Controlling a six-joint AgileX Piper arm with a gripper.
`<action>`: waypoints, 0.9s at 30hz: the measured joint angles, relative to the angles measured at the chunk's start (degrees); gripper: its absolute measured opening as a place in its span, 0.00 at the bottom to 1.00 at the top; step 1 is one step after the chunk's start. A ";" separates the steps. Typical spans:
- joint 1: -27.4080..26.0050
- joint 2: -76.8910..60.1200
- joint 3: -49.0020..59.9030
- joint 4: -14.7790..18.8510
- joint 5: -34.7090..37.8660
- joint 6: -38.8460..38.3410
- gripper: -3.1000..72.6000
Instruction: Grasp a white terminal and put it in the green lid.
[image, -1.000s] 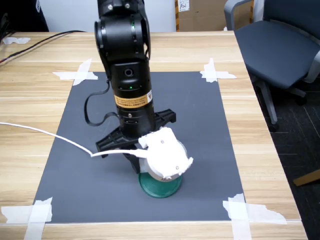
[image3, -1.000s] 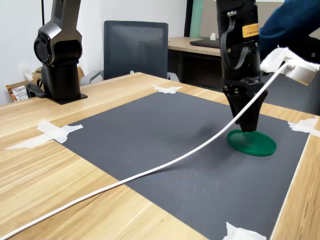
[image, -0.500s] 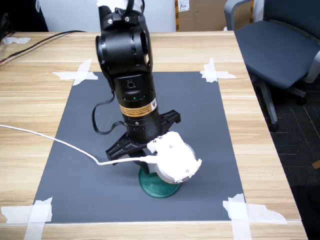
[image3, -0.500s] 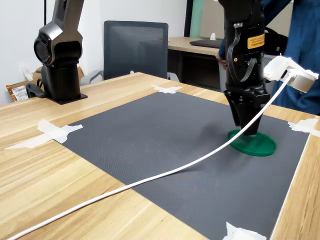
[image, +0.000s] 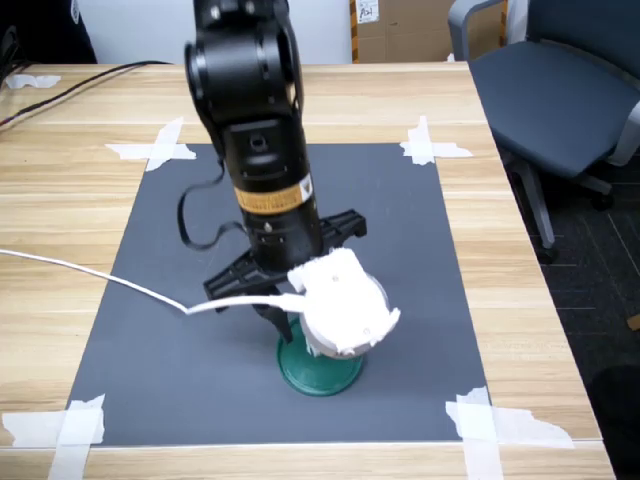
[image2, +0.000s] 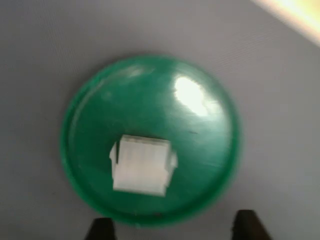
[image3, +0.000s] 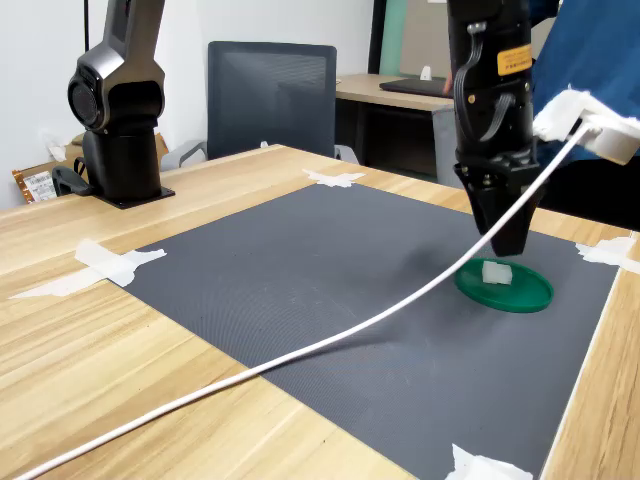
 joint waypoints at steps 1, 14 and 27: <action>0.00 -1.15 0.00 -0.53 -0.69 0.70 0.54; -5.71 -19.22 13.24 -4.18 -20.11 6.53 0.01; -12.57 -48.99 39.76 9.19 -38.01 8.14 0.01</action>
